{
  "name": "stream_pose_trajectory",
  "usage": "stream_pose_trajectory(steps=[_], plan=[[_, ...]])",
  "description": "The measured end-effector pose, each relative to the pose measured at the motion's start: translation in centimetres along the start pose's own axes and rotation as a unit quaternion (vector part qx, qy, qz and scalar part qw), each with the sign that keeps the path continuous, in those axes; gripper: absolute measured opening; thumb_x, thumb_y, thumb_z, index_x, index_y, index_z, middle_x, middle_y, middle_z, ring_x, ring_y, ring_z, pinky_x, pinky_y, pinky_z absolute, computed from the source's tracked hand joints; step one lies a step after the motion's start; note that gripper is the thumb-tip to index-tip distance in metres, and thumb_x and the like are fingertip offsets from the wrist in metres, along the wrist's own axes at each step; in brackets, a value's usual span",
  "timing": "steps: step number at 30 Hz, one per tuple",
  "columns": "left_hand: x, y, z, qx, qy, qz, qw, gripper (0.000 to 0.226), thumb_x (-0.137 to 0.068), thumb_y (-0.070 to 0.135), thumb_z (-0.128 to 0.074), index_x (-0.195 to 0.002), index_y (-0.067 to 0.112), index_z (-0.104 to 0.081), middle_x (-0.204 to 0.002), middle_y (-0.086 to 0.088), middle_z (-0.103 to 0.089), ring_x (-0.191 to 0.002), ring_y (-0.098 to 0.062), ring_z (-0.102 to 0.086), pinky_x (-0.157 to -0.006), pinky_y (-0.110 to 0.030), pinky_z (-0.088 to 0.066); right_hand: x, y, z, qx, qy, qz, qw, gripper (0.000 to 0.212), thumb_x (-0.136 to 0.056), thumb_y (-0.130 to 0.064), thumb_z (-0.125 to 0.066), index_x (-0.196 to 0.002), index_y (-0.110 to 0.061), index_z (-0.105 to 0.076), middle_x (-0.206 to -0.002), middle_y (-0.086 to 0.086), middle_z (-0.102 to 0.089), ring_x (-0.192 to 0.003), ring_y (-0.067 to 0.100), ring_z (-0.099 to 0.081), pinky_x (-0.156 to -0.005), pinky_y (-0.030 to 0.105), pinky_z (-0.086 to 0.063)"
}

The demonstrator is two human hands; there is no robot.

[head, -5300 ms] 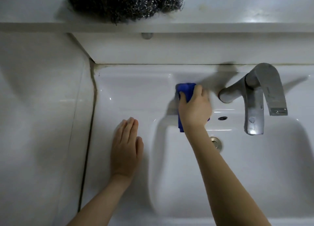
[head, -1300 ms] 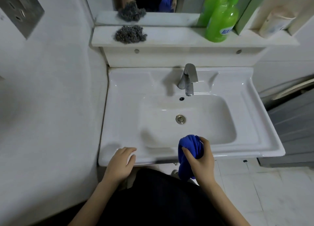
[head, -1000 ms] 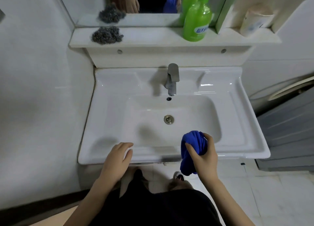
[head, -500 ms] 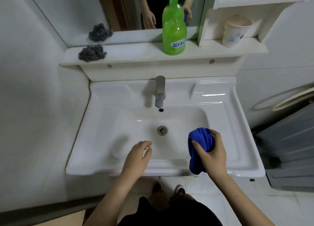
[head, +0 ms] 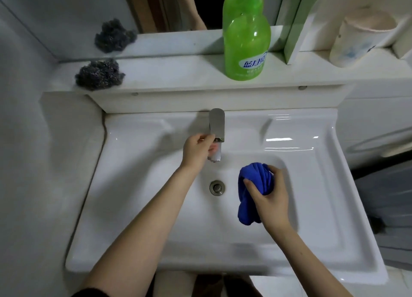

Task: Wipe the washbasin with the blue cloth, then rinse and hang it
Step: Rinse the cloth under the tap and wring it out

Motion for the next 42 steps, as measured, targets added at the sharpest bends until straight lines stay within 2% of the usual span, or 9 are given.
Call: stream_pose_trajectory(steps=[9,15,21,25,30,32,34,37,42], plan=[[-2.0,0.6,-0.7,0.037,-0.041,0.036,0.998,0.011,-0.087,0.006,-0.064,-0.08,-0.001,-0.069,-0.068,-0.002,-0.074,-0.076,-0.02,-0.073,-0.091,-0.042,-0.054,-1.3,0.4,-1.0,-0.005,0.011,-0.016,1.0,0.053,-0.081,-0.026,-0.078,-0.123,-0.033,-0.047,-0.112,-0.019,-0.06,-0.097,-0.008,-0.059,-0.083,0.025,-0.05],[-2.6,2.7,-0.6,0.03,-0.062,0.026,0.997,0.011,-0.088,0.005,-0.062,-0.084,-0.003,-0.067,-0.072,-0.01,-0.074,-0.067,-0.017,-0.072,-0.062,-0.02,-0.056,-2.3,0.1,-1.8,-0.003,0.002,-0.025,1.0,0.053,-0.081,-0.027,-0.077,-0.124,-0.033,-0.047,-0.114,-0.017,-0.06,-0.101,-0.002,-0.059,-0.083,0.025,-0.05],[-2.5,-1.4,2.5,0.046,-0.038,0.016,0.998,0.016,-0.091,0.01,-0.056,-0.088,0.0,-0.069,-0.08,-0.016,-0.071,-0.07,-0.02,-0.067,-0.069,-0.025,-0.057,-3.5,1.5,-4.8,-0.026,-0.041,-0.065,0.997,0.045,-0.082,-0.03,-0.077,-0.119,-0.032,-0.051,-0.107,-0.017,-0.063,-0.094,0.001,-0.063,-0.078,0.023,-0.05],[-3.8,-8.2,3.7,0.017,-0.028,0.126,0.991,0.019,-0.096,0.015,-0.052,-0.096,0.005,-0.068,-0.099,-0.017,-0.071,-0.087,-0.025,-0.067,-0.077,-0.026,-0.056,-5.0,3.8,-8.7,-0.075,-0.107,-0.094,0.987,0.028,-0.089,-0.024,-0.071,-0.114,-0.028,-0.062,-0.106,-0.009,-0.07,-0.096,0.008,-0.066,-0.079,0.022,-0.053],[-3.4,-14.8,3.4,0.09,-0.175,0.232,0.953,0.036,-0.099,0.043,-0.044,-0.108,0.02,-0.071,-0.106,-0.005,-0.073,-0.102,-0.021,-0.068,-0.088,-0.034,-0.051,-5.7,6.3,-13.7,-0.113,-0.147,-0.153,0.971,0.006,-0.09,-0.027,-0.067,-0.096,-0.028,-0.066,-0.089,-0.004,-0.072,-0.084,0.017,-0.069,-0.073,0.031,-0.057],[-3.2,-15.9,3.7,0.148,-0.227,0.201,0.941,0.039,-0.098,0.041,-0.049,-0.126,0.015,-0.06,-0.123,-0.012,-0.067,-0.118,-0.025,-0.062,-0.102,-0.039,-0.045,-5.7,6.5,-14.8,-0.128,-0.153,-0.178,0.964,0.028,-0.095,-0.025,-0.062,-0.068,-0.033,-0.06,-0.069,-0.006,-0.063,-0.07,0.016,-0.061,-0.066,0.029,-0.051],[-3.5,-16.4,4.4,0.15,-0.247,0.167,0.943,0.042,-0.096,0.038,-0.054,-0.132,0.016,-0.053,-0.13,-0.015,-0.061,-0.124,-0.028,-0.057,-0.108,-0.043,-0.042,-5.9,6.6,-14.9,-0.146,-0.154,-0.198,0.957,0.029,-0.095,-0.02,-0.06,-0.067,-0.028,-0.059,-0.067,-0.001,-0.06,-0.067,0.017,-0.059,-0.065,0.03,-0.051],[-4.2,-16.2,4.9,0.094,-0.186,0.16,0.965,0.033,-0.091,0.035,-0.063,-0.121,0.021,-0.061,-0.119,-0.005,-0.069,-0.113,-0.023,-0.065,-0.102,-0.043,-0.049,-6.6,7.3,-14.4,-0.115,-0.116,-0.205,0.965,0.01,-0.097,-0.021,-0.055,-0.091,-0.016,-0.062,-0.072,0.003,-0.066,-0.067,0.018,-0.063,-0.058,0.028,-0.051],[-4.2,-15.9,4.3,-0.015,-0.083,0.154,0.985,0.039,-0.083,0.05,-0.063,-0.106,0.019,-0.055,-0.106,-0.005,-0.067,-0.101,-0.023,-0.066,-0.093,-0.043,-0.053,-4.2,7.5,-14.6,-0.056,-0.169,-0.193,0.965,0.026,-0.099,-0.037,-0.053,-0.101,-0.011,-0.053,-0.081,-0.004,-0.062,-0.067,0.005,-0.062,-0.06,0.021,-0.051]])
Point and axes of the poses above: each hand's wrist, its own x-axis away from the middle knuckle, its own z-axis out of the back of the hand, y = z × x, the point moved 2 cm from there along -x, towards the middle knuckle
